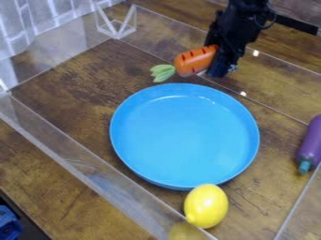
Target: Remove the carrot from the blue tray and put it on the table
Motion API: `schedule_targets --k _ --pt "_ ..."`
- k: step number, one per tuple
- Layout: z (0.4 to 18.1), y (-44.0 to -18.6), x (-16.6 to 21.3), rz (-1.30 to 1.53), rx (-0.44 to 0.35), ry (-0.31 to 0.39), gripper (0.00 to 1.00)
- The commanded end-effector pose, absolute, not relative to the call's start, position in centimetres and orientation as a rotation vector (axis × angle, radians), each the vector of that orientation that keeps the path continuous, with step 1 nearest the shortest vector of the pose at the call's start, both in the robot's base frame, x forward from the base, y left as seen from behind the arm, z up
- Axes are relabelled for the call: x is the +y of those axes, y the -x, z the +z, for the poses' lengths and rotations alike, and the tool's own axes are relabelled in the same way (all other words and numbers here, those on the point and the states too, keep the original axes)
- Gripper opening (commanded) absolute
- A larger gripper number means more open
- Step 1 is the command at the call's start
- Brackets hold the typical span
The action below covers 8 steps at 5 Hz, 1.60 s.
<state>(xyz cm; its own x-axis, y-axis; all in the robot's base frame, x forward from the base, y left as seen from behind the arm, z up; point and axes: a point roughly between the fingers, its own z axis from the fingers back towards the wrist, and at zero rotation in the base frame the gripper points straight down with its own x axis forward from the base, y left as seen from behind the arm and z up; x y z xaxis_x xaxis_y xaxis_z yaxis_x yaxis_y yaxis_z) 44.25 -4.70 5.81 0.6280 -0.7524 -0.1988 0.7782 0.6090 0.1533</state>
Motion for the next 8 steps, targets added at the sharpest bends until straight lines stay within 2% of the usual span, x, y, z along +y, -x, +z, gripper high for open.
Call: schedule_targets --k 1,3,5,6,7,8 --pt "9.3 -44.7 -4.0 -0.946 0.025 -0.260 0.00" --pt "9.7 -44.3 -3.8 -0.938 0.026 -0.257 0.00" --pt "9.1 -43.6 -5.7 -1.103 0.002 -0.260 0.00" --pt "8.6 -43.1 -5.2 -1.123 0.010 -0.257 1.00" --pt "7.9 -42.6 -4.7 -1.139 0.015 -0.254 1.00" --pt "7.1 -42.7 -4.1 -1.128 0.022 -0.254 0.00"
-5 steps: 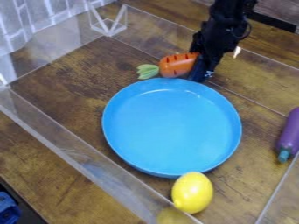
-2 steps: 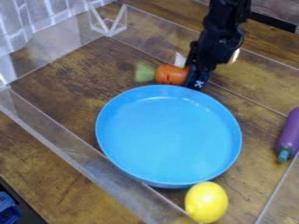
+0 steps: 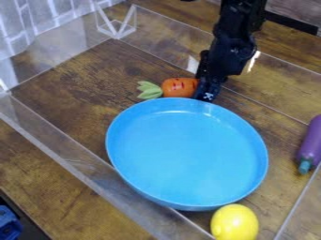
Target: Remove the carrot from the blue tray and put it on the table
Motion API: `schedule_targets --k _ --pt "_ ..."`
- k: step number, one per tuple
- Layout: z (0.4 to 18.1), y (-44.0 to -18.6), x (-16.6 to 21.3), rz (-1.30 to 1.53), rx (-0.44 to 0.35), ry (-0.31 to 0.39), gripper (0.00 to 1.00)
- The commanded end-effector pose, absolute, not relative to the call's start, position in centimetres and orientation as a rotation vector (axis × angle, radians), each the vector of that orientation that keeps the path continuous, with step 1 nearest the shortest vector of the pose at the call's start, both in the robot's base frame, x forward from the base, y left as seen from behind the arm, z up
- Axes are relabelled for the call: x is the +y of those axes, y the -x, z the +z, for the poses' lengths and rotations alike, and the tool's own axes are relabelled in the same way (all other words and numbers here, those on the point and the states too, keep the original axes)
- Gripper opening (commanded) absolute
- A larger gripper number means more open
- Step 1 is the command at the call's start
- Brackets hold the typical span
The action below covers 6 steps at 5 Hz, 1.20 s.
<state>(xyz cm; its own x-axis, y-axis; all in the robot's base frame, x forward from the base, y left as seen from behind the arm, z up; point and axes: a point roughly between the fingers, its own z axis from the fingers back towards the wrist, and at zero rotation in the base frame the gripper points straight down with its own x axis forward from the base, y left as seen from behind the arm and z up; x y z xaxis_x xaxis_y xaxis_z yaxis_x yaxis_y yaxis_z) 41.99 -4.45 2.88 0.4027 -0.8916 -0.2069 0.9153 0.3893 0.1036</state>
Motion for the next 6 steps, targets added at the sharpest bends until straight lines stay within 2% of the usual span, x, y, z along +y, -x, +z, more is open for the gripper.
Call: schedule_targets --k 1,2,3,6 --pt "6.1 -42.8 -3.7 -1.119 0.030 -0.250 1.00" --pt "5.3 -43.5 -2.5 -1.105 0.039 -0.248 1.00" --pt "4.4 -44.1 -1.3 -1.091 0.046 -0.246 0.00" --pt "4.0 -44.6 0.6 -1.107 0.055 -0.243 0.00"
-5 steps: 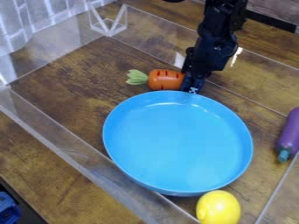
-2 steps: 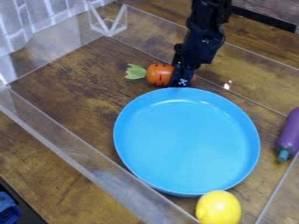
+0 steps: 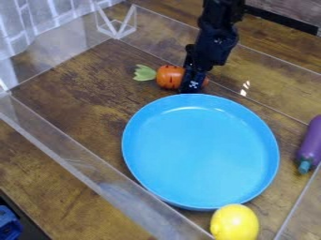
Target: Remove the carrot from the blue tray and put it on the table
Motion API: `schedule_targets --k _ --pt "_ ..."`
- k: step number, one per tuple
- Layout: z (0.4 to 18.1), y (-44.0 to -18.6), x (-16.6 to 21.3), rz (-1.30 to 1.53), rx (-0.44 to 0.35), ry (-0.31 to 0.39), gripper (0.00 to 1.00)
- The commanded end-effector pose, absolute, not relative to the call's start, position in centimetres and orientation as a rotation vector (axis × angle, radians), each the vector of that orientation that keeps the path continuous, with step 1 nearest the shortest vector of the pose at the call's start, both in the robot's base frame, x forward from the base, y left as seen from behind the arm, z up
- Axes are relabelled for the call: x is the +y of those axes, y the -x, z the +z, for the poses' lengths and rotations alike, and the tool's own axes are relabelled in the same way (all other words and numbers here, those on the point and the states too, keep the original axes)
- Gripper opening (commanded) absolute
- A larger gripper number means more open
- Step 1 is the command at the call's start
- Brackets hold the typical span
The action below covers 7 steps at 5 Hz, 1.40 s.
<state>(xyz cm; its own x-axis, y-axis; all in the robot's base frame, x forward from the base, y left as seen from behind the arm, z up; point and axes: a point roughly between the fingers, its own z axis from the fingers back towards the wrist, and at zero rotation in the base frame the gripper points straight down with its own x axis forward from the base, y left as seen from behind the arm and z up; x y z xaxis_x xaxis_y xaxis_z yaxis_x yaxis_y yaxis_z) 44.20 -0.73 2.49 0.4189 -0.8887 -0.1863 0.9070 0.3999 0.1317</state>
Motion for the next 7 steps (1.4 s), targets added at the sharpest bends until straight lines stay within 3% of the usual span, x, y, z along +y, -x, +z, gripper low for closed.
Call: schedule_targets --k 1,2,5,7 --pt "3.8 -44.4 0.5 -1.152 0.052 -0.246 0.00" --pt "3.7 -44.1 0.5 -1.198 0.050 -0.249 0.00" --pt "7.0 -45.0 1.1 -1.400 0.037 -0.264 0.00" --pt "6.1 -45.2 1.3 -1.449 0.046 -0.261 0.00"
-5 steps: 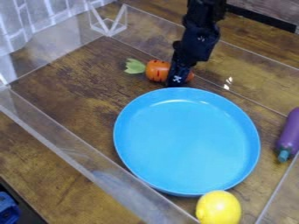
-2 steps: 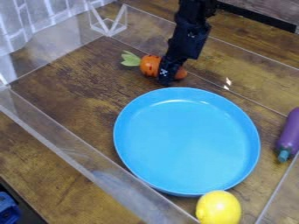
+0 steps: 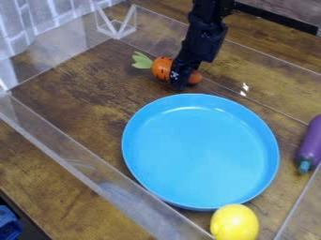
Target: Remove the carrot from the blue tray and put it on the table
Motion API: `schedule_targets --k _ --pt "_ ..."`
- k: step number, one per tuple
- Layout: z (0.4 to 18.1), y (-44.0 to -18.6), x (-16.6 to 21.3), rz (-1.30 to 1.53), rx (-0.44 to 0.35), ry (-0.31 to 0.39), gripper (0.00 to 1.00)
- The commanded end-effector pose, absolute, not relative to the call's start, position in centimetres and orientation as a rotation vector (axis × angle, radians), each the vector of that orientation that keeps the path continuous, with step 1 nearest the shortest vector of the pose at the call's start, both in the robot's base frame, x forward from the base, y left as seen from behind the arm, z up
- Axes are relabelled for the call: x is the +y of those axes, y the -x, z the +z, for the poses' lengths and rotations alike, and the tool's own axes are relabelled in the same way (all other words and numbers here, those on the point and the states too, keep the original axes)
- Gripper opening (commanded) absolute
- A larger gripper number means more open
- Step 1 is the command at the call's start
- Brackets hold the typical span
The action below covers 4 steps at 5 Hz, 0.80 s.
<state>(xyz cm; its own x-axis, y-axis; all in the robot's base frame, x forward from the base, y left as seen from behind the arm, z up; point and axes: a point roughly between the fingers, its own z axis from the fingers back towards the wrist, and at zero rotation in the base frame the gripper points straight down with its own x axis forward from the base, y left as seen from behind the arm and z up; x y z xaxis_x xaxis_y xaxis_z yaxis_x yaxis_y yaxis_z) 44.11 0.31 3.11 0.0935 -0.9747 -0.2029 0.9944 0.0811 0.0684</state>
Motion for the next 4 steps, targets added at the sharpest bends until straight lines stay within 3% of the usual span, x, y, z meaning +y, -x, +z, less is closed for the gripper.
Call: schedule_targets --k 1,4 --pt "5.2 -45.0 1.4 -1.435 0.055 -0.257 0.00" --pt "3.5 -44.4 3.1 -1.473 0.072 -0.251 0.00"
